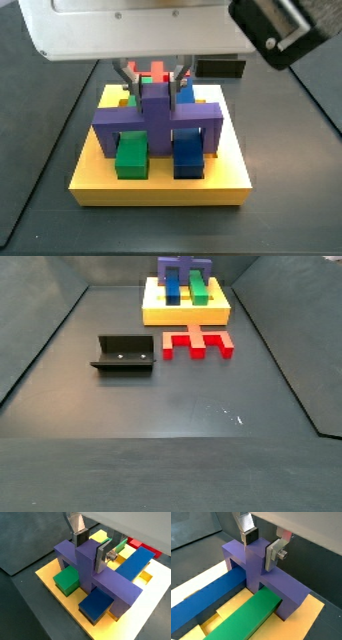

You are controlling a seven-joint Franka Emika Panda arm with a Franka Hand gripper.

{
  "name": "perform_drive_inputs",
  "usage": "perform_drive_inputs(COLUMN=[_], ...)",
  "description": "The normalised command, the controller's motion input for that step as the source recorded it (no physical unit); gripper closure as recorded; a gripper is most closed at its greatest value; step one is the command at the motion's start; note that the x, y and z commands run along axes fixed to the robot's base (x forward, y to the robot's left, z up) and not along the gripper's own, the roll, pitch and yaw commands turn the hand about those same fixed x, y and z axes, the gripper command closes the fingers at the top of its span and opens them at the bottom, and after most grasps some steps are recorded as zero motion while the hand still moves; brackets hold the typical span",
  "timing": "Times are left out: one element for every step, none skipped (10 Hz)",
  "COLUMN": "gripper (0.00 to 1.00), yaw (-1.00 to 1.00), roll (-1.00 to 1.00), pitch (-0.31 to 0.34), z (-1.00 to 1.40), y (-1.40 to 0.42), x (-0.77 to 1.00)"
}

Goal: Pick up the purple object. Move up. Move to above the board. Insert the purple object.
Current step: Insert the purple object.

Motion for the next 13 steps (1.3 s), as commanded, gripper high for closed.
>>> perform_drive_inputs(gripper=[1.00,1.00,1.00,1.00,1.00,1.00,1.00,1.00,1.00,1.00,1.00,1.00,1.00], yaw=[0.00,0.00,0.00,0.00,0.00,0.00,0.00,0.00,0.00,0.00,0.00,0.00,0.00], roll=[0.06,0.06,0.05,0.05,0.05,0.05,0.02,0.00,0.00,0.00,0.05,0.04,0.04], pitch=[0.000,0.000,0.000,0.019,0.000,0.000,0.000,0.000,0.000,0.000,0.000,0.000,0.000], z=[-0.17,-0.19,-0.19,-0.14,-0.18,-0.16,-0.11,-0.06,-0.07,-0.14,-0.23,-0.39,-0.41], y=[0.00,0.00,-0.03,-0.13,-0.08,-0.07,-0.12,-0.14,-0.10,0.00,0.00,0.01,0.00], x=[0.02,0.00,0.01,0.11,0.04,0.01,0.00,0.01,0.00,0.00,0.06,0.07,0.03])
